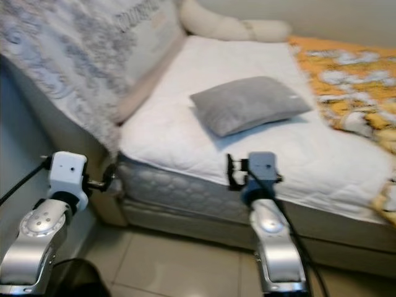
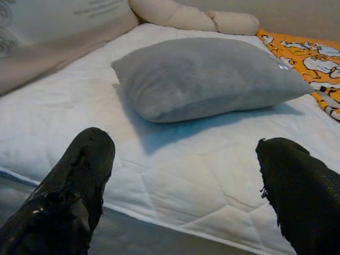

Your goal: Clean up the room

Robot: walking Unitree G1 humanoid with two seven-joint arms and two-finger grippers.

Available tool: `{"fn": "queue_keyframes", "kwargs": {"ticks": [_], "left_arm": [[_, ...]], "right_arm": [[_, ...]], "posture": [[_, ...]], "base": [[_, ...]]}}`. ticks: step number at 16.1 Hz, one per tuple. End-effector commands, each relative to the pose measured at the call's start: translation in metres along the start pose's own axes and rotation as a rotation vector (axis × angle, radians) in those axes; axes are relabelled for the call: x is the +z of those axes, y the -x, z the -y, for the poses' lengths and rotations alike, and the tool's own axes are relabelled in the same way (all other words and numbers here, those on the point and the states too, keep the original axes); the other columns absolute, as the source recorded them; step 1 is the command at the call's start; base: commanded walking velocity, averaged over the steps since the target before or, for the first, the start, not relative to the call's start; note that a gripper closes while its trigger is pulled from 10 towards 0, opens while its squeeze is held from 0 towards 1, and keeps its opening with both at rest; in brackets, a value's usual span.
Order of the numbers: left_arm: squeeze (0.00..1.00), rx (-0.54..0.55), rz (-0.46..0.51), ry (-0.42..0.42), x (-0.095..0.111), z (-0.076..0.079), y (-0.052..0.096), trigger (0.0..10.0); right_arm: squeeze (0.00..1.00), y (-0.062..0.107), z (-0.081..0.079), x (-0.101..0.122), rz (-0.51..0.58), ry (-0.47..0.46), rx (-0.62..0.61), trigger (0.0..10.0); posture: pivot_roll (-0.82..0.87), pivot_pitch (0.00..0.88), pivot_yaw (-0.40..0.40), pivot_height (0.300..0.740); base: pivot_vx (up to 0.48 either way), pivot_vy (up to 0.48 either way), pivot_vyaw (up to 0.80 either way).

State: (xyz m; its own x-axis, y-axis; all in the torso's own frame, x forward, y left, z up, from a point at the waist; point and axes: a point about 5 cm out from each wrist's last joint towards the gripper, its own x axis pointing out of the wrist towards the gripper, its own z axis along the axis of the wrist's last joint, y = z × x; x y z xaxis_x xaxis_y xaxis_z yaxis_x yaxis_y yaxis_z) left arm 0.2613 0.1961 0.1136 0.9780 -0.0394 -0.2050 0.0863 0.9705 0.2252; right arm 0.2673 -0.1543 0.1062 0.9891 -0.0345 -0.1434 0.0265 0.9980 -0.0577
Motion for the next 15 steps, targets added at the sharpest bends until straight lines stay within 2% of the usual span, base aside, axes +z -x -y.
{"fn": "queue_keyframes", "kwargs": {"ticks": [1,2,3,4,6,9,12,15], "left_arm": [[0.0,0.002,0.012,-0.005,0.0024,-0.0039,-0.0014,10.0],[0.0,0.003,0.018,-0.004,0.0029,-0.0041,-0.0017,10.0],[0.0,0.002,0.029,0.016,0.0048,-0.0046,-0.0019,10.0],[0.0,0.003,0.029,0.01,0.0051,-0.0047,-0.0021,10.0],[0.0,-0.012,0.044,-0.001,0.0088,-0.0025,-0.0045,10.0],[0.0,-0.018,0.051,0.002,0.0098,-0.0014,-0.0045,10.0],[0.0,-0.024,0.051,-0.006,0.0106,-0.0008,-0.0055,10.0],[0.0,-0.007,0.049,0.001,0.01,-0.0041,-0.007,10.0]], "right_arm": [[0.0,-0.0024,-0.004,0.0019,0.006,-0.025,0.024,10.0],[0.0,-0.0037,-0.0039,0.0043,0.016,-0.009,0.023,10.0],[0.0,-0.0044,-0.0048,0.0051,0.004,-0.061,0.027,10.0],[0.0,-0.0045,-0.0046,0.0046,0.001,-0.055,0.023,10.0],[0.0,-0.0054,-0.0041,0.0021,-0.006,-0.074,0.005,10.0],[0.0,-0.0076,0.0012,0.0053,0.012,-0.047,-0.025,10.0],[0.0,-0.0084,-0.0001,0.0058,0.006,-0.069,-0.023,10.0],[0.0,-0.0111,0.0004,0.0082,0.022,-0.029,-0.025,10.0]], "posture": [[0.02,0.0,0.012,0.74],[0.01,0.0,0.01,0.74],[0.02,0.0,0.003,0.74],[0.02,0.0,0.003,0.74],[0.02,0.0,0.002,0.74],[0.02,0.0,0.008,0.74],[0.03,0.0,0.0,0.74],[0.02,0.0,0.013,0.74]], "base": [[0.0,0.0,0.0],[0.0,0.0,0.0],[0.0,0.0,0.0],[0.274,0.0,-0.43],[0.294,0.0,-0.8],[0.298,0.0,-0.76],[0.298,0.0,0.0],[0.296,0.0,0.0]]}}
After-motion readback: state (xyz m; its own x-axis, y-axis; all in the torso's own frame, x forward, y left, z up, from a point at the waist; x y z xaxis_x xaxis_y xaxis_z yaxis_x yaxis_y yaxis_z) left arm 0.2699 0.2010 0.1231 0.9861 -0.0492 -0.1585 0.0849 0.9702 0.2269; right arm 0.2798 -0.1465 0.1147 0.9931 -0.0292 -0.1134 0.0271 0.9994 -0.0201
